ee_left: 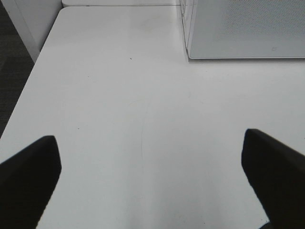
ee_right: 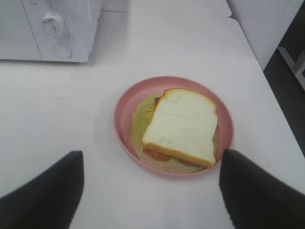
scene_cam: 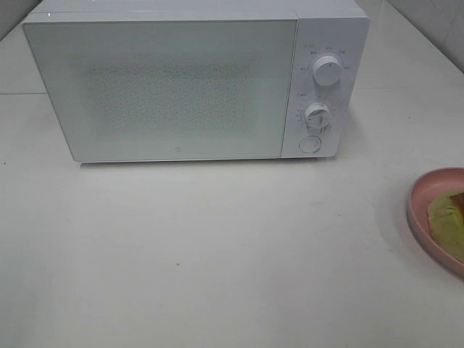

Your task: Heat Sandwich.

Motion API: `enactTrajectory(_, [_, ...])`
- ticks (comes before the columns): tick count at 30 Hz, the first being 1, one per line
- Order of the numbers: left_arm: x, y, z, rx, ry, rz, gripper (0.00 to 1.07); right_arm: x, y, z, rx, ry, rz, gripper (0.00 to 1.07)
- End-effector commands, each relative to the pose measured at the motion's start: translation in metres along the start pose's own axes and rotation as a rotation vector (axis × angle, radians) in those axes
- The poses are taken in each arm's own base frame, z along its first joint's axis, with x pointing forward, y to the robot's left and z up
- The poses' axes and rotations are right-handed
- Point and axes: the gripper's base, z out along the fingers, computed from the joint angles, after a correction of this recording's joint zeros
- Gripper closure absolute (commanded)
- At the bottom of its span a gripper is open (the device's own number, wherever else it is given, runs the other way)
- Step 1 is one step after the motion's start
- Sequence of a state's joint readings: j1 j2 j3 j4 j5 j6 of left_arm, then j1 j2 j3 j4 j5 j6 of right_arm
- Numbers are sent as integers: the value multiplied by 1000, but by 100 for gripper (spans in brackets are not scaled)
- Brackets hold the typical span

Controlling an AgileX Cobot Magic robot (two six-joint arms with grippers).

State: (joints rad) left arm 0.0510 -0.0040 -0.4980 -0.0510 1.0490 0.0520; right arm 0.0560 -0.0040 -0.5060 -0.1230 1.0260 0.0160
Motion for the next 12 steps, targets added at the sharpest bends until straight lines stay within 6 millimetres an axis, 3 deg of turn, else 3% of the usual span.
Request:
enactTrajectory(1, [2,0,-3,4,-37,-3,9,2,0,-3,5,-29,0,32])
enactTrajectory(12, [2,0,-3,4,-37,-3,9,2,0,-3,5,-29,0,32])
